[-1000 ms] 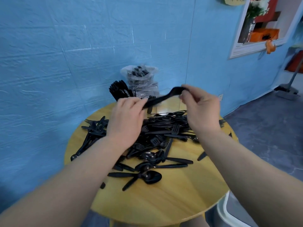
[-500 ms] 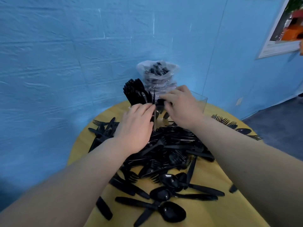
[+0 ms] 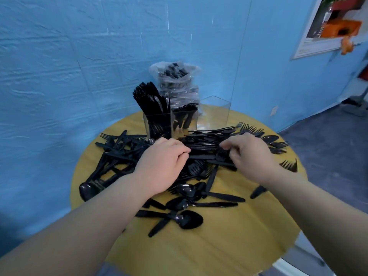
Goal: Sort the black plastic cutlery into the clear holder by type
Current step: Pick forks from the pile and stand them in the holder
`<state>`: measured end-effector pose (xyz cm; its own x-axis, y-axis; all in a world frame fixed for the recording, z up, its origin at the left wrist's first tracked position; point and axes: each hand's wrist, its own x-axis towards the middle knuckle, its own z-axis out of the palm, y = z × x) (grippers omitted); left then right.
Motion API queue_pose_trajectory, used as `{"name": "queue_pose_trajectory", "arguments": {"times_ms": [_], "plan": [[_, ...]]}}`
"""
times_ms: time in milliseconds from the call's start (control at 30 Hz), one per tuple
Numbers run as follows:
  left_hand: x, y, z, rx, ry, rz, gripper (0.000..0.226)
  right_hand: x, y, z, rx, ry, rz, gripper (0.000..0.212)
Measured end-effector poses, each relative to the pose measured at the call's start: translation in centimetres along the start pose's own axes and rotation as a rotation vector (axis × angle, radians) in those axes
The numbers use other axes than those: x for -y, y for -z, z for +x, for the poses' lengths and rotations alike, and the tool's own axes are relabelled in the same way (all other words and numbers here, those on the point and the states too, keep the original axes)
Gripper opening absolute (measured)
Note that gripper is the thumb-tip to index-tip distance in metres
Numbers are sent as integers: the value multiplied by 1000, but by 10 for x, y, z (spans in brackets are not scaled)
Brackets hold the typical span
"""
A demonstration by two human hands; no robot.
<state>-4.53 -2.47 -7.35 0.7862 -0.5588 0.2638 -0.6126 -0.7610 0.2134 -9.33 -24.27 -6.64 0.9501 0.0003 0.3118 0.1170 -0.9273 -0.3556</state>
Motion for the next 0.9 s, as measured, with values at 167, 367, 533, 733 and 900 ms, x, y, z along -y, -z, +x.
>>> {"name": "queue_pose_trajectory", "arguments": {"times_ms": [167,367,533,733,900], "plan": [[-3,-11,-5,130,-11,140,39,-8,-9,-25,111,23,-81,39],[-5,-8,-6,165,17,170,32,7,-22,-24,164,151,-141,36],[4,0,-15,123,33,91,27,15,-25,-14,92,152,-142,30],[12,1,-25,165,12,67,35,34,-37,-1,165,73,-188,50],[17,-2,-29,152,-5,58,31,44,-40,7,189,1,-215,66]]}}
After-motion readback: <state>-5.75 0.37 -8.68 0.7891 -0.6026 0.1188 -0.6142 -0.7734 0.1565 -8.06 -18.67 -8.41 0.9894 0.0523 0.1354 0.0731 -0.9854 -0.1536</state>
